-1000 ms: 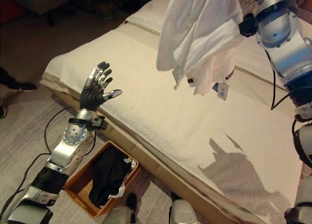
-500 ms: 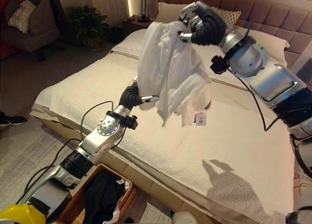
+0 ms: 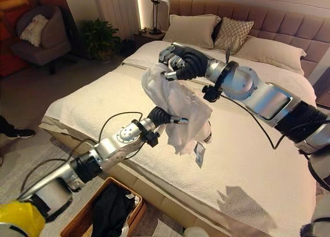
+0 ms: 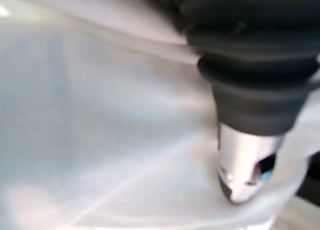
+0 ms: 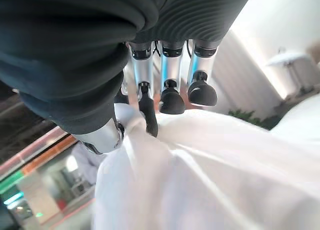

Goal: Pick up clothes into the bucket

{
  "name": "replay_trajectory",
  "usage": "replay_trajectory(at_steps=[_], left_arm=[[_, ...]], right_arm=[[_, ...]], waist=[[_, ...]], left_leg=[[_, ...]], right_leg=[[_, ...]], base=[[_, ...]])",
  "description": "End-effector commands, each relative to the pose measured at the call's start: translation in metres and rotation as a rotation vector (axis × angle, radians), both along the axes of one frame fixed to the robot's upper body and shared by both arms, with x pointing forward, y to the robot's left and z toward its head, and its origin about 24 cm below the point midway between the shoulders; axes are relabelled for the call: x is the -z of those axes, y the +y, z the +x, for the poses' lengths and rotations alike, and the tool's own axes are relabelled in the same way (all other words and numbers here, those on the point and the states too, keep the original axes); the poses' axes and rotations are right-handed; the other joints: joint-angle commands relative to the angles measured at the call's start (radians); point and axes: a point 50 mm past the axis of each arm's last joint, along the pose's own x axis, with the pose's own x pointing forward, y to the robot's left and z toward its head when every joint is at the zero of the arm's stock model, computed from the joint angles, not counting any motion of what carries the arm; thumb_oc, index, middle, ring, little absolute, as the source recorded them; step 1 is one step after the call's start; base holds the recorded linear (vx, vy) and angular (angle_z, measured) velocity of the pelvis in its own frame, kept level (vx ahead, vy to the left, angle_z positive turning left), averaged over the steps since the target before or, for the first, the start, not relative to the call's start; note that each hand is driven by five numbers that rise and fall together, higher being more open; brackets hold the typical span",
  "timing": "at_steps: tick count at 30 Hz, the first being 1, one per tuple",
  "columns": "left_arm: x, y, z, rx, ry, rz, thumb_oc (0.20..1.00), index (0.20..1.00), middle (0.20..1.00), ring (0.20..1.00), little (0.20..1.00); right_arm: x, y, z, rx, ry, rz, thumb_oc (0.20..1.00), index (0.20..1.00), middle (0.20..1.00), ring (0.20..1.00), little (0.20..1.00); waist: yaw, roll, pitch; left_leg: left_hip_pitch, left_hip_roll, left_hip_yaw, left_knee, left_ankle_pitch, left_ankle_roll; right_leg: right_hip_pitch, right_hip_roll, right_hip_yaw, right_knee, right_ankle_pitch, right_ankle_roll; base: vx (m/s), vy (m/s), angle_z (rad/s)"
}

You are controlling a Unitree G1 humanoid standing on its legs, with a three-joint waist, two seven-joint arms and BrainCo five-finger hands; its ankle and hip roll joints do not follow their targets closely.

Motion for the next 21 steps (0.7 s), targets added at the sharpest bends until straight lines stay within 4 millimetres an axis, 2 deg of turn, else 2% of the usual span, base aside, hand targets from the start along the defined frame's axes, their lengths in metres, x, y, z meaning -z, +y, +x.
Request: replay_trajectory(at_steps=[1,2,3,4,7,8,9,11,14,16,17,18,19,20,21], left_arm=[[0.002,-0.002,-0.005,0.145,0.154,-0.069,1.0,1.0,1.0,1.0,1.0],[0.011,0.004,-0.009,0.138,0.196,-0.091,0.809,0.809,0.809,0.809,0.809],[0.011,0.005,-0.01,0.138,0.197,-0.091,0.41,0.41,0.41,0.41,0.41],[0.014,0.01,-0.009,0.11,0.204,-0.113,0.2,0.2,0.2,0.2,0.2],[0.019,0.022,-0.01,0.068,0.201,-0.13,0.2,0.2,0.2,0.2,0.2],[0.025,0.032,-0.012,0.031,0.21,-0.142,0.2,0.2,0.2,0.2,0.2],[0.025,0.032,-0.012,0.032,0.211,-0.141,0.2,0.2,0.2,0.2,0.2],[0.031,0.051,-0.014,-0.03,0.211,-0.138,0.2,0.2,0.2,0.2,0.2],[0.038,0.091,-0.022,-0.146,0.197,-0.11,0.2,0.2,0.2,0.2,0.2],[0.04,0.115,-0.028,-0.223,0.183,-0.093,0.2,0.2,0.2,0.2,0.2],[0.041,0.131,-0.03,-0.281,0.166,-0.075,0.2,0.2,0.2,0.2,0.2],[0.039,0.157,-0.035,-0.376,0.116,-0.026,0.2,0.2,0.2,0.2,0.2],[0.039,0.169,-0.038,-0.43,0.095,-0.003,0.2,0.2,0.2,0.2,0.2],[0.04,0.169,-0.038,-0.43,0.096,0.0,0.2,0.2,0.2,0.2,0.2],[0.039,0.183,-0.042,-0.496,0.072,0.013,0.2,0.2,0.2,0.2,0.2]], right_arm=[[-0.019,0.012,-0.009,-0.102,-0.041,0.082,0.2,0.2,0.2,0.2,0.2],[-0.016,0.011,-0.008,-0.102,-0.036,0.1,0.2,0.2,0.2,0.2,0.2],[-0.016,0.011,-0.008,-0.102,-0.036,0.101,0.2,0.2,0.2,0.2,0.2],[-0.015,0.007,-0.007,-0.091,-0.032,0.116,0.2,0.2,0.2,0.2,0.2],[-0.009,-0.002,-0.008,-0.065,-0.034,0.145,0.2,0.2,0.2,0.2,0.2],[-0.006,-0.012,-0.01,-0.041,-0.037,0.179,0.768,0.768,0.768,0.768,0.768],[-0.005,-0.012,-0.01,-0.04,-0.036,0.18,1.0,1.0,1.0,1.0,1.0],[0.0,-0.028,-0.013,0.005,-0.042,0.239,1.0,1.0,1.0,1.0,1.0],[0.006,-0.059,-0.02,0.097,-0.055,0.349,1.0,1.0,1.0,1.0,1.0],[0.017,-0.08,-0.026,0.164,-0.043,0.431,1.0,1.0,1.0,1.0,1.0],[0.026,-0.093,-0.028,0.216,-0.03,0.477,1.0,1.0,1.0,1.0,1.0],[0.043,-0.117,-0.034,0.315,-0.009,0.55,1.0,1.0,1.0,1.0,1.0],[0.058,-0.129,-0.038,0.377,0.019,0.605,1.0,1.0,1.0,1.0,1.0],[0.059,-0.129,-0.038,0.379,0.021,0.607,1.0,1.0,1.0,1.0,1.0],[0.076,-0.141,-0.044,0.44,0.059,0.673,1.0,1.0,1.0,1.0,1.0]], waist=[[-0.001,-0.037,-0.052],[0.0,-0.036,-0.055],[0.0,-0.036,-0.056],[0.002,-0.037,-0.056],[0.008,-0.039,-0.053],[0.011,-0.039,-0.052],[0.012,-0.04,-0.053],[0.017,-0.037,-0.048],[0.03,-0.033,-0.04],[0.039,-0.031,-0.035],[0.045,-0.033,-0.033],[0.051,-0.03,-0.029],[0.055,-0.031,-0.025],[0.056,-0.033,-0.027],[0.058,-0.032,-0.023]], left_leg=[[-0.035,-0.005,0.008,0.033,-0.013,-0.031],[-0.033,-0.005,0.009,0.03,-0.013,-0.031],[-0.033,-0.005,0.009,0.03,-0.013,-0.031],[-0.032,-0.006,0.008,0.028,-0.012,-0.031],[-0.032,-0.007,0.005,0.025,-0.012,-0.029],[-0.034,-0.008,0.004,0.025,-0.013,-0.027],[-0.034,-0.008,0.003,0.025,-0.013,-0.027],[-0.035,-0.01,0.002,0.026,-0.014,-0.024],[-0.037,-0.012,-0.001,0.025,-0.015,-0.02],[-0.039,-0.013,-0.006,0.024,-0.016,-0.017],[-0.042,-0.015,-0.009,0.025,-0.016,-0.016],[-0.046,-0.016,-0.013,0.024,-0.016,-0.013],[-0.048,-0.017,-0.014,0.024,-0.016,-0.012],[-0.047,-0.017,-0.014,0.025,-0.016,-0.012],[-0.05,-0.018,-0.017,0.026,-0.017,-0.01]], right_leg=[[0.047,-0.013,-0.07,0.077,-0.122,0.025],[0.048,-0.012,-0.07,0.072,-0.121,0.025],[0.048,-0.012,-0.07,0.072,-0.121,0.025],[0.05,-0.012,-0.072,0.069,-0.12,0.024],[0.053,-0.013,-0.074,0.065,-0.118,0.023],[0.053,-0.015,-0.076,0.063,-0.117,0.023],[0.053,-0.015,-0.076,0.063,-0.118,0.023],[0.054,-0.016,-0.078,0.063,-0.116,0.024],[0.054,-0.018,-0.084,0.057,-0.113,0.026],[0.054,-0.02,-0.088,0.054,-0.112,0.028],[0.055,-0.02,-0.09,0.052,-0.112,0.028],[0.056,-0.021,-0.094,0.049,-0.111,0.028],[0.057,-0.022,-0.097,0.046,-0.11,0.029],[0.057,-0.023,-0.097,0.046,-0.11,0.029],[0.058,-0.024,-0.099,0.044,-0.11,0.03]], base=[[0.04,0.024,0.01],[0.0,0.0,0.0],[0.0,0.0,0.0],[0.0,0.0,0.0],[0.0,0.0,0.0],[0.0,0.0,0.0],[0.0,0.0,0.0],[0.0,0.0,0.0],[0.0,0.0,0.0],[0.0,0.0,0.0],[0.0,0.0,0.0],[0.0,0.028,0.05],[0.0,0.02,0.07],[-0.01,0.018,0.16],[0.0,0.017,0.16]])
